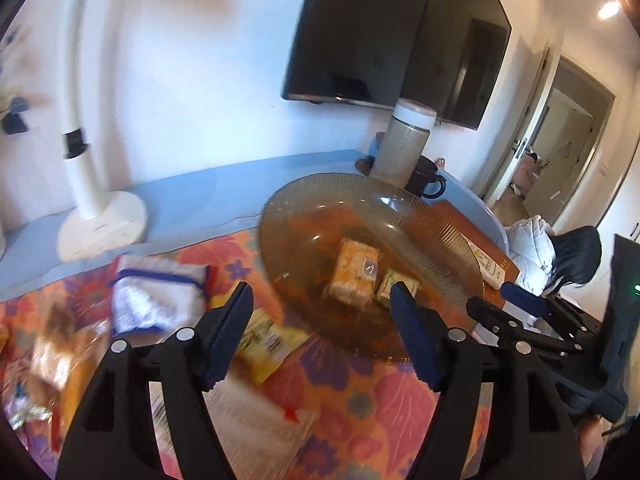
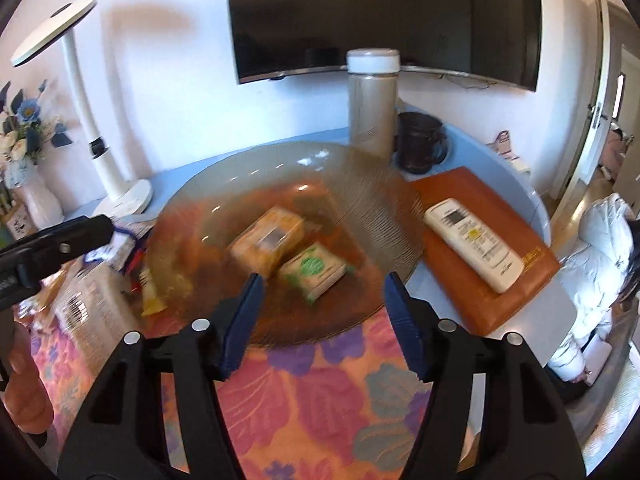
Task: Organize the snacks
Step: 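Carry both packs into the amber glass bowl and open both tools, then grasp the large white bread bag with the right tool while the left grasps a bread bun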
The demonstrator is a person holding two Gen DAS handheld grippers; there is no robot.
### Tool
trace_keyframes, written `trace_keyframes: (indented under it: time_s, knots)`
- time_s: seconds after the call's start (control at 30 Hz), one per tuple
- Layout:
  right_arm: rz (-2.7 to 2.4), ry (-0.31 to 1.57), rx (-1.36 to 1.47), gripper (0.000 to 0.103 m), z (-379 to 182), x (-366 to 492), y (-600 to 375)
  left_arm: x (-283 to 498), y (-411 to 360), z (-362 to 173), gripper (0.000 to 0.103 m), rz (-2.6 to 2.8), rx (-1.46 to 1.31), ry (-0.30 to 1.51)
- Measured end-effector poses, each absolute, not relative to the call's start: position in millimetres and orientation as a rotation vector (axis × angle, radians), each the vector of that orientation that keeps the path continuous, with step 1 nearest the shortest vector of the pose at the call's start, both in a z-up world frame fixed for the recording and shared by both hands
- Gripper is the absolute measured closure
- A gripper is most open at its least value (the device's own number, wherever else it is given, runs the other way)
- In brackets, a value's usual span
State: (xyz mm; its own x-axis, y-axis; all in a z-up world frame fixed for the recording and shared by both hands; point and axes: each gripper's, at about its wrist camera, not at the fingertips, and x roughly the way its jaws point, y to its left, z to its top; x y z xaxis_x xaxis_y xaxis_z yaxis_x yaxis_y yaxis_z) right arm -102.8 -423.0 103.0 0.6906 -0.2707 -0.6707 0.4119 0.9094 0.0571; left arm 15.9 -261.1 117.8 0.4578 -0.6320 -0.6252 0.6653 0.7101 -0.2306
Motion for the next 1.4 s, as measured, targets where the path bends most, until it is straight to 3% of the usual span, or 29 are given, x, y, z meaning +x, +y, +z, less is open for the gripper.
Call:
trace_keyframes:
  time_s: [0.23, 0.33, 0.4, 0.53, 0.77, 1.4]
  knots:
    - [-0.209, 0.704, 0.169, 0.038, 115.8, -107.5, -356.3, -17.7, -183.4, 128.2, 0.033, -0.713, 0.001, 0.703]
    - [-0.148, 0.684, 0.111, 0.025, 113.5, -107.0, -322.6, -33.0, -134.9, 129.7, 0.033, -0.653, -0.028, 0.672]
    - [-0.098, 0.677, 0.074, 0.024, 105.7, -105.2, -297.7, -42.4, -99.8, 127.5, 0.033, -0.585, -0.055, 0.65]
    - [-0.039, 0.644, 0.024, 0.008, 80.9, -105.6, -266.6, -57.6, -22.2, 106.9, 0.024, -0.41, -0.099, 0.631]
    - [-0.004, 0.606, -0.019, 0.006, 56.4, -84.4, -249.2, -33.6, 83.7, 54.7, 0.024, -0.055, -0.077, 0.676]
    - [-0.039, 0.674, 0.018, 0.003, 43.5, -60.3, -265.5, -13.6, 90.6, 35.2, 0.02, -0.05, -0.064, 0.707]
